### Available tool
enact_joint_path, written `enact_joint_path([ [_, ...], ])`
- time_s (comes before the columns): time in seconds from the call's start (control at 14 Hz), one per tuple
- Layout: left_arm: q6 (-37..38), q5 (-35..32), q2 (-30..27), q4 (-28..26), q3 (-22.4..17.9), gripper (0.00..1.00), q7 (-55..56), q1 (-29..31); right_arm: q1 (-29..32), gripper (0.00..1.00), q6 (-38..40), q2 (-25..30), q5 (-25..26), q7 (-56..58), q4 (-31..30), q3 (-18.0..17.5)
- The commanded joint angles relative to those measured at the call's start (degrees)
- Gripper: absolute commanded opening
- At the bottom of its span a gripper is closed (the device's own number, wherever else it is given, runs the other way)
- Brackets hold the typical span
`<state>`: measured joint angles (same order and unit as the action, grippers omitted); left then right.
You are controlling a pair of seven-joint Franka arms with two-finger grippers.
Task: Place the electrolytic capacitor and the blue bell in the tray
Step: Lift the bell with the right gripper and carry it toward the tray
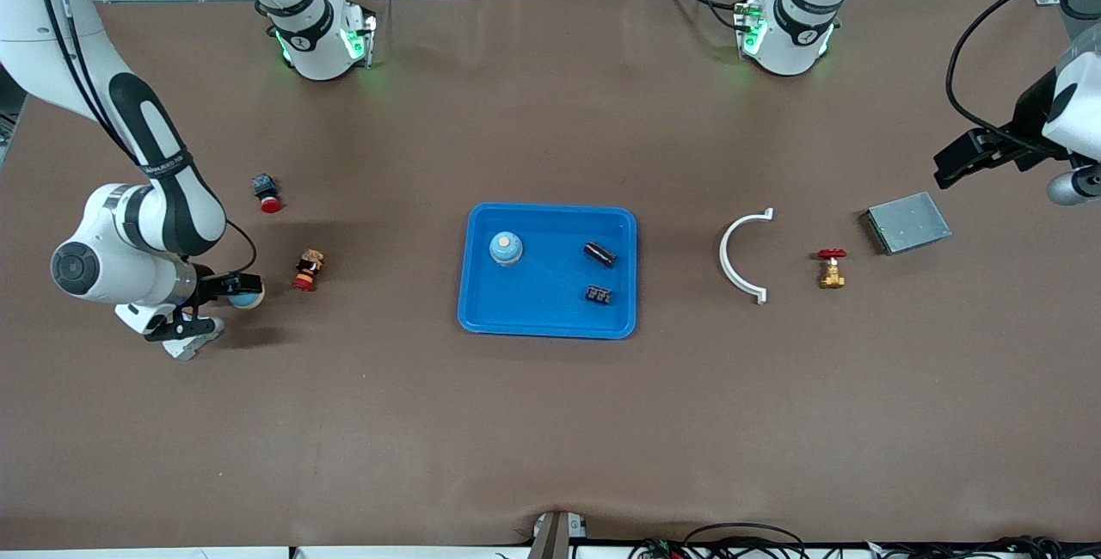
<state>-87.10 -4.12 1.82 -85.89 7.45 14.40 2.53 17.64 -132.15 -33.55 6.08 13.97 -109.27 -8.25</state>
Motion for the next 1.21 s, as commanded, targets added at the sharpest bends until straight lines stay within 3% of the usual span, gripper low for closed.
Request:
enact_joint_path([
  [0.0, 0.0, 1.9, -3.8, -3.6, -1.7, 1.0, -3.9, -0.2, 0.9, 0.63, -0.4, -0.3, 1.7, 0.1, 0.1, -0.9],
  [0.29, -0.2, 1.8, -4.8, -4.0, -3.0, 1.0, -7.1, -0.4, 0.9, 0.21, -0.4, -0.3, 1.7, 0.1, 0.1, -0.9],
  [0.36, -0.2, 1.9, -4.5, -3.7, -3.0, 1.0, -7.2, -0.3, 0.8, 0.15, -0.2, -0.3, 1.7, 0.1, 0.1, -0.9],
  [0.93, -2.5, 2.0, -1.7, -2.7, -2.5, 1.0, -6.3, -0.9, -0.2, 0.14, 6.2, 5.0, 1.0, -1.8, 1.1, -1.7],
  [1.14, -2.5, 1.9, -1.0, -2.7, -2.3, 1.0, -7.1, -1.0, -3.3, 0.14, 12.2, 7.1, 1.0, -8.9, 3.5, -1.8],
])
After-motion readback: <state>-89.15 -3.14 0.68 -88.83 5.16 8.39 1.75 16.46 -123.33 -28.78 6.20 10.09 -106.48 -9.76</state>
